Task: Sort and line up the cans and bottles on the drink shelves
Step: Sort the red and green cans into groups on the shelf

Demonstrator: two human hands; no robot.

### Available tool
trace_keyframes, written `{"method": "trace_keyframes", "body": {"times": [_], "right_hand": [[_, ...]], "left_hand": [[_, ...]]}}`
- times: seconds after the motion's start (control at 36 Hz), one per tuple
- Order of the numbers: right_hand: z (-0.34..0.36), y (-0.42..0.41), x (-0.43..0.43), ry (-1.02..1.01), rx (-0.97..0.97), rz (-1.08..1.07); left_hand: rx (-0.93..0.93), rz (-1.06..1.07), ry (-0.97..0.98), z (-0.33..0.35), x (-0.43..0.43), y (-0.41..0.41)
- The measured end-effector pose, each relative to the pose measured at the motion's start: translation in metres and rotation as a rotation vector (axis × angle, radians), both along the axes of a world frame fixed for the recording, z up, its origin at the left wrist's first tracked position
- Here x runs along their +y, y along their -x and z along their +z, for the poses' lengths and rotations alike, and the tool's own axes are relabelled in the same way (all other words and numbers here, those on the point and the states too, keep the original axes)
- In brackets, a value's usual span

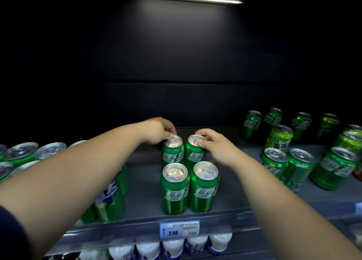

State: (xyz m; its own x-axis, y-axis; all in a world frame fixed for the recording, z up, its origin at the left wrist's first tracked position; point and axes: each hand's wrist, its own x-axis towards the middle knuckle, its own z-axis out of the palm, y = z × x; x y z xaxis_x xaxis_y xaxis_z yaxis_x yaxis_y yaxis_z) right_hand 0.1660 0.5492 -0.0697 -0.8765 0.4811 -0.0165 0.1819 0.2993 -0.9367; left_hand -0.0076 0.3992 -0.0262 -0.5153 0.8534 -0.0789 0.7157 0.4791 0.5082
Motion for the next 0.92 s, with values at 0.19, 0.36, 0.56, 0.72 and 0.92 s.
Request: {"method": "trace_keyframes", "body": {"times": [0.19,0.36,0.56,0.72,0.92], "right_hand": [[0.012,-0.006,0.0,-0.037,-0.07,0.038],[0.019,-0.014,0.0,-0.144,-0.11,0.064],[0.021,-0.017,-0.001,-0.185,-0.15,0.099],[0.022,-0.022,-0.003,-0.118,-0.127,0.207],[0.022,-0.02,-0.005,-0.103,-0.129,0.239]], "left_hand": [[-0.081,-0.035,-0.025,-0.002,-0.005,-0.005],[-0.176,-0.085,-0.054,-0.003,-0.008,-0.009],[-0.375,-0.083,-0.01,0.0,-0.013,-0.015],[-0.489,-0.077,0.028,0.001,-0.015,-0.018],[-0.459,-0.156,0.108,0.002,-0.014,-0.013]]}}
